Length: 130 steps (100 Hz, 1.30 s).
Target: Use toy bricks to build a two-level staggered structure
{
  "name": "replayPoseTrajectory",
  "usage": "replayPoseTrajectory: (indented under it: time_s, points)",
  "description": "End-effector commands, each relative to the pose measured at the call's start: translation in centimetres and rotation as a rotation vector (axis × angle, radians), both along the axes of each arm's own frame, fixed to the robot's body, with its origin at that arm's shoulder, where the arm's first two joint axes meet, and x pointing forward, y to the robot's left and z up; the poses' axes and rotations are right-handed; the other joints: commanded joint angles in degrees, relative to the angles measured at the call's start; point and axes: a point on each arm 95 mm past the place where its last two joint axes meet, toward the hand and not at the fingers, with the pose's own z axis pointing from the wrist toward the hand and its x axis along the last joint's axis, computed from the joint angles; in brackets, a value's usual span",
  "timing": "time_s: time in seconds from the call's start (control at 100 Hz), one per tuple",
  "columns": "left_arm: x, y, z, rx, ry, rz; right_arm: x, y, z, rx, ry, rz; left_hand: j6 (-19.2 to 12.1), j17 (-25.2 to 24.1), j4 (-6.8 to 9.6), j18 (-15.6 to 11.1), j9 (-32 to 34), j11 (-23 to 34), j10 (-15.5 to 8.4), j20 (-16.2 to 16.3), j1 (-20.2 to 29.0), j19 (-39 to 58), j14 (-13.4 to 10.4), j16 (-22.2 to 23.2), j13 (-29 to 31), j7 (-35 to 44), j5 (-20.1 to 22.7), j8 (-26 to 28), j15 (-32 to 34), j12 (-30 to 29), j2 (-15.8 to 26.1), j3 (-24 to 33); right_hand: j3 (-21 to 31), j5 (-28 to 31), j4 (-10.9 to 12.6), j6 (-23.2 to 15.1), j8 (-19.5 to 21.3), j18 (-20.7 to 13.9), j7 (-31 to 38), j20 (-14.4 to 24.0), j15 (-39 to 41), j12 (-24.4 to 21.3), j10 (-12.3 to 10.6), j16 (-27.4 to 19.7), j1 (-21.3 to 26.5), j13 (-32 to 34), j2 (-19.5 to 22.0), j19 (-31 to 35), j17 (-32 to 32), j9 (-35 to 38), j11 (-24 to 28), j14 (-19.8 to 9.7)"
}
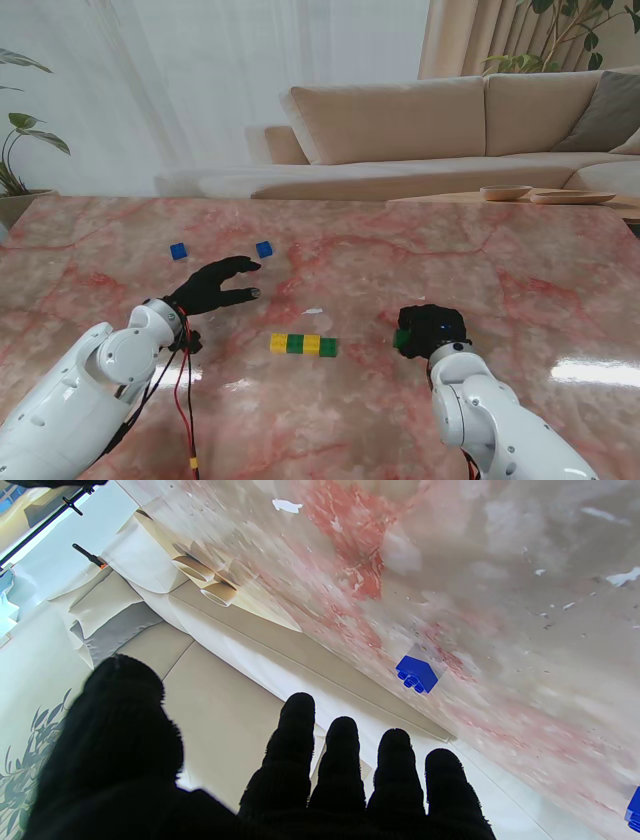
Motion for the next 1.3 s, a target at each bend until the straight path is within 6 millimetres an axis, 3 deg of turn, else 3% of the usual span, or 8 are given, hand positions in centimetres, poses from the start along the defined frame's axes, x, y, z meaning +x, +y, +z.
replayPoseTrajectory:
  time_s: [0.0,0.61,1.29]
  points:
    - [-0.2,-0.3,-0.2,0.001,0.008,-0.004,0.1,1.0,0.6,0.031,-0.006,0.015,0.8,-0.17,1.87,-2.36,-2.16,-1.19,-0.03,0.82,-0.18,-1.9,-2.49,-0.61,-2.24,-1.1,-0.01,-0.3,-1.6,-0.94,1.64,-1.57,6.22,4.01,-0.19,-5.9,0.38,0.76,3.76,-0.95,-0.18,-0.14,-1.6,1.22,4.48,1.3,1.97,2.18,-0.27,2.08,0.21,-0.09]
    - [-1.2,-1.7,-0.2,-0.034,0.005,-0.004,0.5,5.0,1.8,0.117,-0.049,0.141,1.4,0.02,2.25,-1.68,-1.94,-0.99,-0.17,1.25,-0.78,0.85,-2.17,-0.46,-1.74,-1.79,0.06,-1.04,-1.29,-0.98,2.98,-1.55,5.26,3.51,-0.23,-5.19,-0.26,1.28,3.74,-0.94,-0.66,-0.13,-0.98,0.9,4.23,0.6,2.45,2.34,-0.98,1.58,-0.42,0.31]
    - [-1.6,-1.3,0.3,-0.026,0.002,0.002,0.4,10.2,1.6,0.092,-0.061,0.277,1.42,-0.18,2.32,-1.85,-1.95,-0.98,-0.12,0.34,-0.71,1.58,-2.48,-0.53,-1.77,-1.66,0.06,-1.11,-1.35,-1.01,3.02,-1.69,2.51,2.28,-0.42,-4.7,-0.51,0.66,3.37,-0.72,-0.24,0.12,-0.83,0.54,2.6,-0.8,4.42,2.47,-2.02,0.09,-0.44,0.14]
